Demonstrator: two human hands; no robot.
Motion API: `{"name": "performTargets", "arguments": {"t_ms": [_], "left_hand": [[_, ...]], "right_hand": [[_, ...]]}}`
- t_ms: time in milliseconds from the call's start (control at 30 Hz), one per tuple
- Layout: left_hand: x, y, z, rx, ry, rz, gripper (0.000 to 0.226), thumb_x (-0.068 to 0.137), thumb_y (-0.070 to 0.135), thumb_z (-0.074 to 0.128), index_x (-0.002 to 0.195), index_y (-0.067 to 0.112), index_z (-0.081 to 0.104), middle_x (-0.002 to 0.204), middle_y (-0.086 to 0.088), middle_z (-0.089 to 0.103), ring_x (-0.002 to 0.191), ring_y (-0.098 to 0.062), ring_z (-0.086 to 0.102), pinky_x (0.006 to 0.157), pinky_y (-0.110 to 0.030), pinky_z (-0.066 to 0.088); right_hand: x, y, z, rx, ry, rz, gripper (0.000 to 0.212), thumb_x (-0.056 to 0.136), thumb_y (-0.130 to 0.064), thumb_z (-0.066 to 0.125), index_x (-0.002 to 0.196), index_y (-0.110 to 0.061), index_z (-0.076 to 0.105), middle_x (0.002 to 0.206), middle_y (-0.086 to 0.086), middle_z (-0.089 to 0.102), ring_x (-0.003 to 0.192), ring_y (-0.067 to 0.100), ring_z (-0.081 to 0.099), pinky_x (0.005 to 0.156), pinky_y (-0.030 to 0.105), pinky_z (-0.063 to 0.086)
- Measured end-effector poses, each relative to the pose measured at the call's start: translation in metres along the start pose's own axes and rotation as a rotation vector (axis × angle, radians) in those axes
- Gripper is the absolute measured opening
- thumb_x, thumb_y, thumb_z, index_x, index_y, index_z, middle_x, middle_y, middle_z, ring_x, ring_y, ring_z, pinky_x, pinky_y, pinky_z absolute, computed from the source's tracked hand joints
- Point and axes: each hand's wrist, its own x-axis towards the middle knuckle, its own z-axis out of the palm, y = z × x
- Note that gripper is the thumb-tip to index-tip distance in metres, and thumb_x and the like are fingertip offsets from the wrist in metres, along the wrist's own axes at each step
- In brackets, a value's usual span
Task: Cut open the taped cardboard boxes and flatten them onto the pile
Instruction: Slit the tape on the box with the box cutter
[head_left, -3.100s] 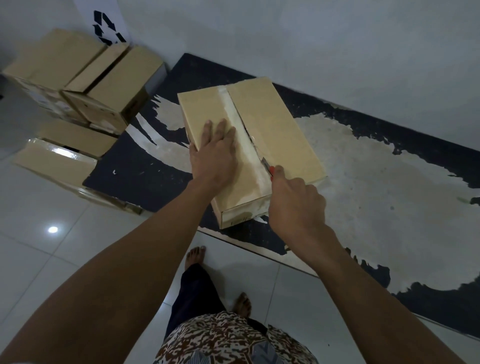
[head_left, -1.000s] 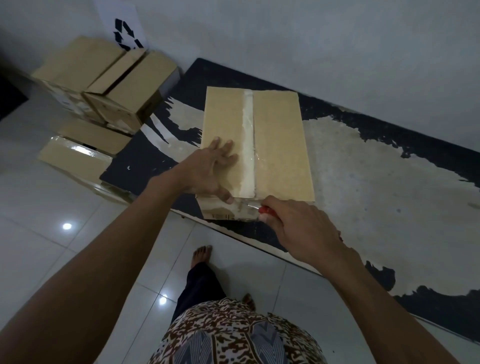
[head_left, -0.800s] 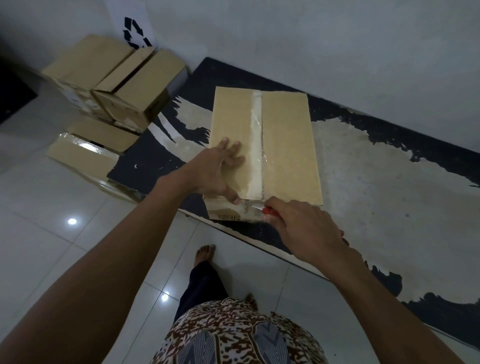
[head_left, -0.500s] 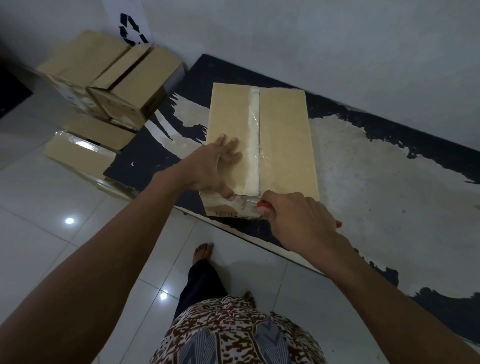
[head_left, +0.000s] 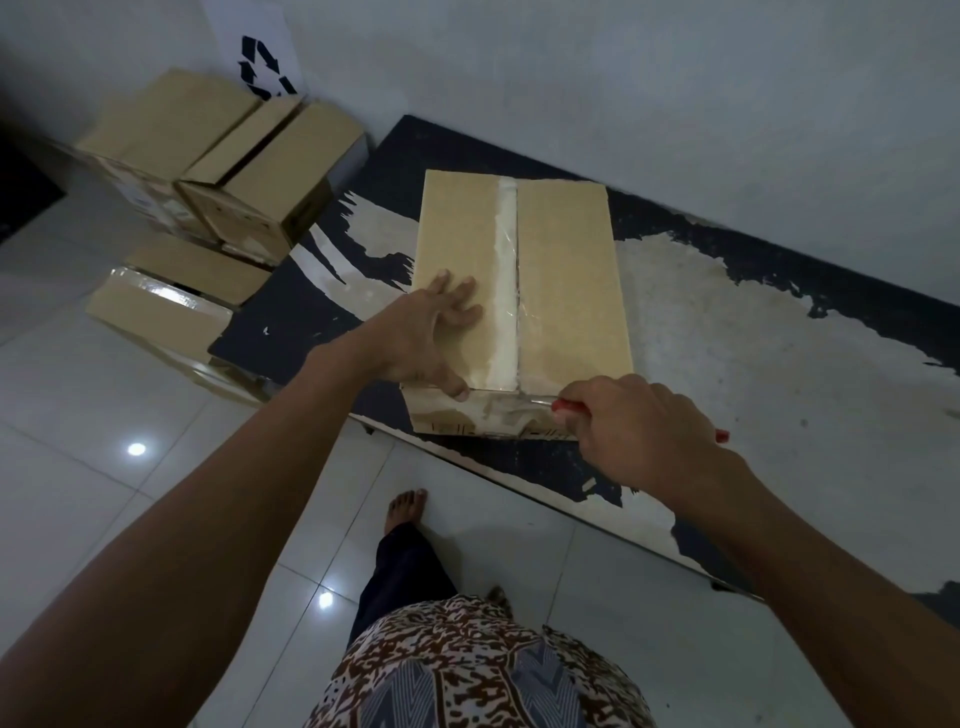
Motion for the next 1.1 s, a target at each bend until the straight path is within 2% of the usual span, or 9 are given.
{"name": "performTargets", "arguments": {"t_ms": [233, 433, 500, 567, 633, 767, 867, 967, 1100], "left_hand": [[0.001, 0.000, -0.001, 0.003, -0.009, 0.006, 0.108, 0.070, 0.037, 0.086, 0.156, 0.024, 0.023, 0.165, 0.013, -0.005, 0.150, -0.010, -0.016, 0.120, -0.038, -0.003], [-0.001, 0.001, 0.000, -0.015, 0.007, 0.008, 0.107, 0.070, 0.035, 0.086, 0.156, 0.021, 0.023, 0.166, 0.010, -0.004, 0.151, -0.011, -0.015, 0.120, -0.038, -0.002], [0.000, 0.003, 0.001, 0.080, -0.002, -0.004, 0.107, 0.074, 0.039, 0.083, 0.157, 0.018, 0.019, 0.167, 0.006, -0.005, 0.151, -0.015, -0.016, 0.122, -0.047, -0.002], [0.002, 0.013, 0.006, 0.295, 0.021, 0.011, 0.105, 0.075, 0.047, 0.079, 0.156, 0.015, 0.021, 0.166, -0.001, 0.001, 0.152, -0.022, -0.009, 0.120, -0.062, 0.007], [0.006, 0.026, 0.017, 0.417, 0.074, 0.070, 0.098, 0.072, 0.051, 0.077, 0.149, 0.014, 0.029, 0.163, -0.008, 0.010, 0.152, -0.026, -0.002, 0.117, -0.066, 0.013], [0.013, 0.042, 0.034, 0.310, 0.142, 0.018, 0.092, 0.073, 0.052, 0.074, 0.143, 0.005, 0.036, 0.163, -0.011, 0.017, 0.152, -0.026, 0.009, 0.119, -0.059, 0.014], [0.008, 0.050, 0.035, 0.157, 0.214, 0.004, 0.086, 0.076, 0.045, 0.075, 0.143, 0.006, 0.039, 0.163, -0.013, 0.017, 0.152, -0.026, 0.011, 0.119, -0.058, 0.010], [0.007, 0.053, 0.032, -0.060, 0.188, -0.053, 0.084, 0.084, 0.042, 0.070, 0.152, 0.012, 0.032, 0.167, -0.007, 0.006, 0.153, -0.020, 0.000, 0.121, -0.054, -0.005], [0.015, 0.063, 0.035, -0.090, 0.186, -0.135, 0.057, 0.095, 0.045, 0.048, 0.147, 0.023, 0.044, 0.167, -0.005, -0.002, 0.153, -0.019, -0.007, 0.117, -0.058, -0.015]], "right_hand": [[-0.001, 0.017, -0.008, 0.031, -0.043, -0.008, 0.027, 0.100, -0.049, 0.045, 0.119, -0.039, 0.062, 0.100, -0.004, 0.066, 0.081, 0.019, 0.060, 0.080, 0.038, 0.052], [-0.008, 0.032, -0.006, -0.002, 0.006, 0.008, 0.031, 0.100, -0.051, 0.043, 0.123, -0.038, 0.060, 0.085, -0.005, 0.059, 0.070, 0.015, 0.056, 0.069, 0.030, 0.043], [-0.008, 0.034, -0.004, 0.013, 0.008, -0.024, 0.030, 0.101, -0.049, 0.043, 0.121, -0.036, 0.061, 0.083, -0.005, 0.058, 0.068, 0.013, 0.055, 0.068, 0.029, 0.042], [-0.012, 0.039, -0.002, 0.076, 0.001, -0.062, 0.027, 0.101, -0.045, 0.045, 0.119, -0.033, 0.062, 0.079, -0.008, 0.060, 0.063, 0.008, 0.053, 0.064, 0.027, 0.040], [-0.019, 0.042, 0.001, 0.218, 0.030, -0.078, 0.023, 0.099, -0.041, 0.050, 0.113, -0.030, 0.065, 0.074, -0.010, 0.063, 0.056, 0.005, 0.053, 0.056, 0.025, 0.038], [-0.023, 0.035, 0.010, 0.511, 0.190, -0.012, 0.015, 0.096, -0.042, 0.056, 0.101, -0.029, 0.063, 0.065, -0.010, 0.062, 0.051, 0.006, 0.055, 0.055, 0.023, 0.040], [-0.009, 0.031, 0.018, 0.519, 0.323, 0.140, 0.040, 0.083, -0.060, 0.066, 0.106, -0.030, 0.055, 0.075, -0.010, 0.060, 0.062, 0.011, 0.058, 0.058, 0.026, 0.047], [0.007, 0.029, 0.024, 0.452, 0.340, 0.276, 0.065, 0.075, -0.068, 0.070, 0.121, -0.029, 0.047, 0.094, -0.005, 0.060, 0.079, 0.019, 0.061, 0.074, 0.035, 0.055], [0.020, 0.028, 0.027, 0.536, 0.355, 0.326, 0.064, 0.073, -0.062, 0.076, 0.116, -0.028, 0.044, 0.095, -0.004, 0.058, 0.083, 0.023, 0.060, 0.076, 0.037, 0.053]]}}
